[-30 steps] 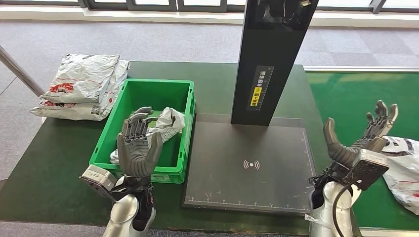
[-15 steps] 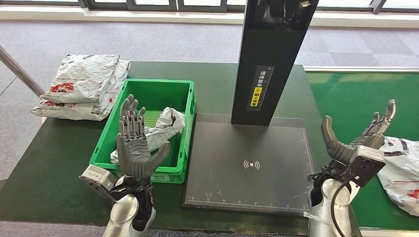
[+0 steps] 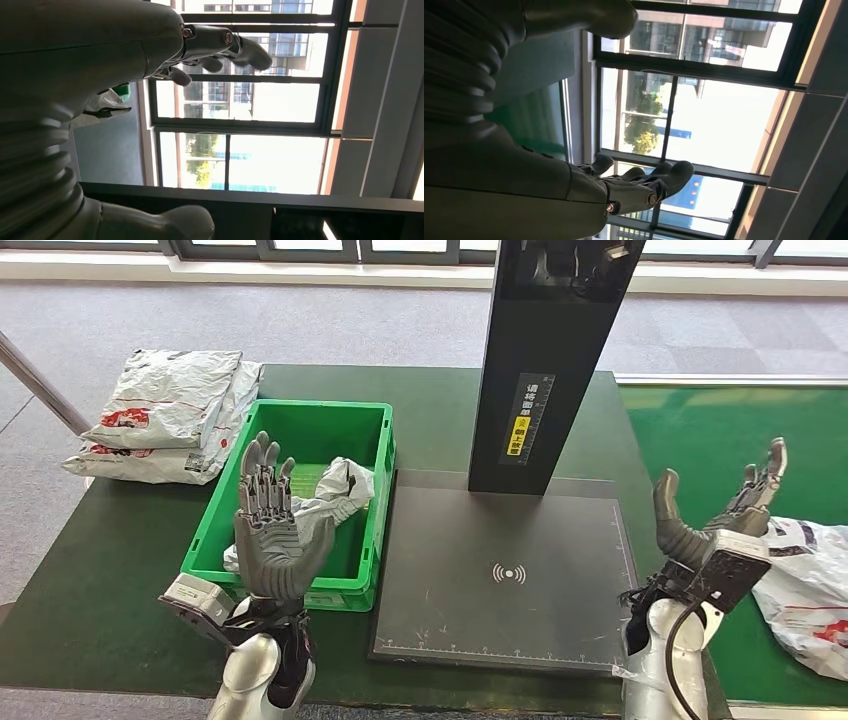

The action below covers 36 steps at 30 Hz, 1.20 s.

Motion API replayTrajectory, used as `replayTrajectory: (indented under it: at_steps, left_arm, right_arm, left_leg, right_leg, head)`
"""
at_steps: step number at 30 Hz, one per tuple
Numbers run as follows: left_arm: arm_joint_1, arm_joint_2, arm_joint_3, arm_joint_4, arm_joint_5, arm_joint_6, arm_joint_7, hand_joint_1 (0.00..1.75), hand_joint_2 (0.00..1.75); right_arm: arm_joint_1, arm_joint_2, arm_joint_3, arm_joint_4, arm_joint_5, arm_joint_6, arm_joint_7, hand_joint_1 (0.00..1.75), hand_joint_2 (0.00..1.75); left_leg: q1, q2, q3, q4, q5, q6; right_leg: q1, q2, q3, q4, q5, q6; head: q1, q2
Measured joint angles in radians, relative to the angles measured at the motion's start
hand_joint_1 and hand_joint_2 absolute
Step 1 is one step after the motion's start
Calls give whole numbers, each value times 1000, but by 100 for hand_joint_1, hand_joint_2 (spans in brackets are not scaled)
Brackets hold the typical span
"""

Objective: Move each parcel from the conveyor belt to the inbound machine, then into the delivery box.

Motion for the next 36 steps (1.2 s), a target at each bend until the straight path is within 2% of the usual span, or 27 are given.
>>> replayTrajectory:
  at_steps: [13,14,15,16,18,19,20,35,36]
  left_arm:
    - [2,0,0,-13,-6,-8,0,175,175]
    - [2,0,0,-13,-7,-9,0,175,175]
    - [2,0,0,-13,-7,-9,0,175,175]
    - [2,0,0,-13,-7,-9,0,170,175]
    - [2,0,0,-13,-8,-9,0,85,175]
    - [2,0,0,-13,-8,-9,0,41,175]
    - [2,0,0,-13,-8,-8,0,2,175]
    - [2,0,0,-14,-6,2,0,0,175]
    - [2,0,0,-14,-6,2,0,0,175]
  right_arm:
    - [10,0,3,-3,10,-10,-1,175,175]
    - [12,0,3,-4,10,-10,-1,171,175]
    - [13,0,3,-4,11,-10,-1,137,175]
    - [14,0,3,-4,12,-10,-1,94,175]
    - [14,0,3,-4,12,-10,-1,10,175]
    - [14,0,4,-4,12,-10,-1,0,175]
    - [14,0,4,-4,10,-10,-1,0,175]
    - [13,0,4,-3,-15,-8,-1,0,175]
    - [13,0,4,-3,-16,-8,-1,0,131]
  left_leg:
    - [0,0,0,0,0,0]
    - [0,0,0,0,0,0]
    - [0,0,0,0,0,0]
    - [0,0,0,0,0,0]
    - [0,0,0,0,0,0]
    - [0,0,0,0,0,0]
    - [0,0,0,0,0,0]
    - [0,-1,0,0,0,0]
    - [0,-1,0,0,0,0]
  right_leg:
    - [0,0,0,0,0,0]
    - [0,0,0,0,0,0]
    - [0,0,0,0,0,0]
    - [0,0,0,0,0,0]
    - [0,0,0,0,0,0]
    - [0,0,0,0,0,0]
    - [0,0,0,0,0,0]
    - [0,-1,0,0,0,0]
    - [0,-1,0,0,0,0]
  head:
    - [0,0]
    - [0,0]
    - [0,0]
    - [0,0]
    - [0,0]
    - [0,0]
    - [0,0]
    - [0,0]
    - [0,0]
